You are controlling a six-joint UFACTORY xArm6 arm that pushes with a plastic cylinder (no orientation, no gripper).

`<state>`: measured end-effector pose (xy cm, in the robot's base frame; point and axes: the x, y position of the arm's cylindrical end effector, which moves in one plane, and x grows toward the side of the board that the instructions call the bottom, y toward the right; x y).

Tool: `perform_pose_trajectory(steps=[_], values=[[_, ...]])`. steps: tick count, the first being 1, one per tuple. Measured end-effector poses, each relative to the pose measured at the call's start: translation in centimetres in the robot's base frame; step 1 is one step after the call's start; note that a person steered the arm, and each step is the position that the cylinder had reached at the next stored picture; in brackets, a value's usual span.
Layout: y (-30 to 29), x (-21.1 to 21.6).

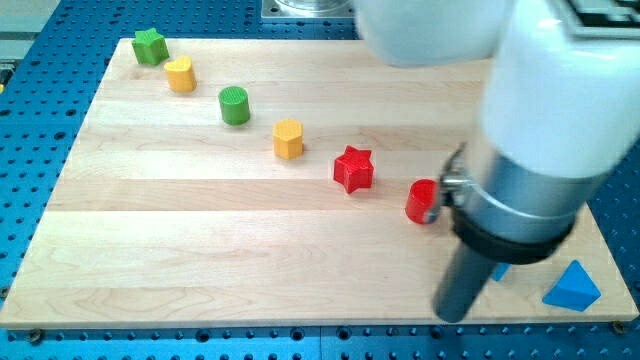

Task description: Move your arm above the red circle

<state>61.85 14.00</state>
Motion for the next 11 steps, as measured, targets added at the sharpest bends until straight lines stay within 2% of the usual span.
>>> perform_pose_trajectory(steps=[1, 4, 8, 11], values=[[6.1, -0.2], [10.4, -7.7], [3.7, -12.4], [4.3, -14.6]])
